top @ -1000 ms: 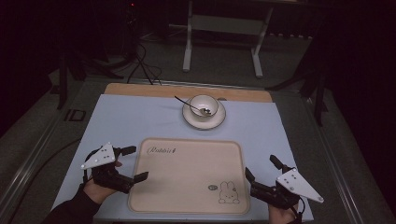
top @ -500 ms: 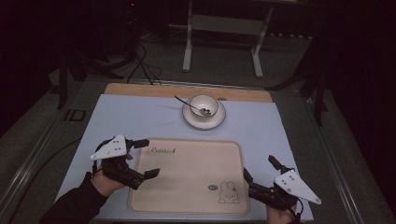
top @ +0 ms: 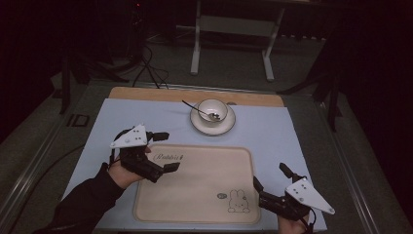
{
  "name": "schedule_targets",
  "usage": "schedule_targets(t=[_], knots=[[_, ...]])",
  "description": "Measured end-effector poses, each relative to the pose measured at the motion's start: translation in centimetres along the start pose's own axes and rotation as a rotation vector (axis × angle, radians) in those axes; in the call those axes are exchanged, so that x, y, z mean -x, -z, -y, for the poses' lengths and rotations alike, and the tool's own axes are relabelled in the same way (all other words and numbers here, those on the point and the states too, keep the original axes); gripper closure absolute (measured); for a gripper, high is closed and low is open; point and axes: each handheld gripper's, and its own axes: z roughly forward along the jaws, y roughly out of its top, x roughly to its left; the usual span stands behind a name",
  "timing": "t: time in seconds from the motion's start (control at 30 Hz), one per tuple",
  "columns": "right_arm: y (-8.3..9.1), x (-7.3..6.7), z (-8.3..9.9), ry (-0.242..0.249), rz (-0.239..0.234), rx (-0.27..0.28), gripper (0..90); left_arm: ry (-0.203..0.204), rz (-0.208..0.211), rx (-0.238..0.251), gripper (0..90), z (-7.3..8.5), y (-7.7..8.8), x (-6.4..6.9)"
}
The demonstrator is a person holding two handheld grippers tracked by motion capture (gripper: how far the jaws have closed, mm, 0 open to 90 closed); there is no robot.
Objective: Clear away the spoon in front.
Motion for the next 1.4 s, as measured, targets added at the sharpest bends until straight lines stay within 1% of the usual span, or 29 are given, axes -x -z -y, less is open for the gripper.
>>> schedule_targets(t=[0.07, 0.13, 0.2, 0.23, 0.3, 0.4, 0.47, 0.53, 0.57, 0.6, 0.63, 0.67, 0.8, 0.83, 0.87, 0.9, 1.03, 1.07, 1.1, 1.17, 1.2, 1.23, 1.3, 1.33, 1.4], knots=[[0.0, 0.0, 0.0, -0.002, -0.001, 0.0, 11.0, 0.009, 0.004, -0.002, 0.7, -0.7, -0.7, -0.7], [0.0, 0.0, 0.0, -0.002, -0.002, 0.0, 11.0, 0.008, -0.001, -0.003, 0.7, -1.2, -1.2, -1.1], [0.0, 0.0, 0.0, -0.003, -0.003, 0.0, 11.0, 0.014, 0.004, -0.004, 0.7, -1.4, -1.4, -1.3], [0.1, 0.0, 0.0, -0.004, -0.004, 0.001, 11.0, 0.017, -0.002, -0.007, 0.7, -1.8, -1.9, -1.7], [0.1, 0.0, 0.0, -0.005, -0.006, 0.002, 11.0, 0.016, -0.013, -0.007, 0.7, -2.1, -2.3, -2.1], [0.1, 0.0, 0.0, -0.007, -0.008, 0.003, 11.0, 0.03, -0.015, 0.0, 1.1, -2.4, -3.0, -2.8], [0.2, 0.0, 0.0, -0.008, -0.01, 0.004, 11.0, 0.042, -0.018, 0.006, 1.1, -2.5, -3.4, -3.2], [0.2, 0.0, 0.0, -0.005, -0.009, 0.005, 11.0, 0.047, -0.02, 0.009, 1.2, -2.5, -3.8, -3.6], [0.2, 0.0, 0.0, -0.003, -0.01, 0.004, 11.0, 0.047, -0.03, 0.01, 1.4, -2.5, -4.1, -3.8], [0.2, 0.0, 0.0, -0.003, -0.01, 0.004, 11.0, 0.047, -0.03, 0.01, 1.5, -2.5, -4.1, -3.8], [0.1, 0.0, 0.0, -0.002, -0.011, 0.004, 11.0, 0.057, -0.035, 0.014, 1.5, -2.4, -4.6, -4.3], [0.2, 0.0, 0.0, -0.003, -0.01, 0.004, 11.0, 0.058, -0.039, 0.016, 1.5, -2.4, -4.8, -4.5], [0.2, -0.1, 0.0, -0.003, -0.01, 0.005, 11.0, 0.089, -0.052, 0.034, 1.5, -2.2, -5.7, -5.4], [0.2, -0.1, 0.0, -0.003, -0.01, 0.006, 11.0, 0.091, -0.067, 0.038, 1.5, -2.2, -5.9, -5.6], [0.2, -0.1, 0.0, -0.002, -0.012, 0.007, 11.0, 0.101, -0.069, 0.04, 1.5, -2.1, -6.1, -5.8], [0.2, -0.1, 0.0, -0.001, -0.011, 0.008, 11.0, 0.108, -0.078, 0.048, 1.5, -2.0, -6.2, -5.9], [0.2, -0.1, 0.0, -0.003, -0.015, 0.006, 11.0, 0.123, -0.111, 0.054, 2.1, -1.5, -6.9, -6.6], [0.2, 0.0, 0.0, -0.003, -0.018, 0.008, 11.0, 0.133, -0.113, 0.055, 2.2, -1.4, -7.1, -6.8], [0.3, 0.0, 0.0, -0.006, -0.018, 0.009, 11.0, 0.138, -0.129, 0.053, 2.2, -1.2, -7.3, -7.0], [0.3, 0.0, 0.0, -0.006, -0.018, 0.01, 11.0, 0.157, -0.141, 0.044, 2.2, -0.9, -7.8, -7.6], [0.3, -0.1, 0.0, -0.005, -0.018, 0.01, 11.0, 0.165, -0.158, 0.039, 2.3, -0.7, -8.1, -7.9], [0.3, -0.1, 0.0, -0.005, -0.019, 0.009, 11.0, 0.174, -0.163, 0.028, 3.1, -0.4, -8.3, -8.2], [0.3, -0.1, 0.0, -0.002, -0.02, 0.009, 11.0, 0.179, -0.194, 0.008, 3.9, 0.2, -8.8, -8.7], [0.3, -0.1, 0.0, -0.002, -0.022, 0.009, 11.0, 0.19, -0.199, 0.004, 4.2, 0.5, -9.0, -9.1], [0.3, -0.2, 0.0, -0.001, -0.022, 0.008, 11.0, 0.208, -0.224, 0.001, 4.2, 1.1, -9.2, -9.7]])
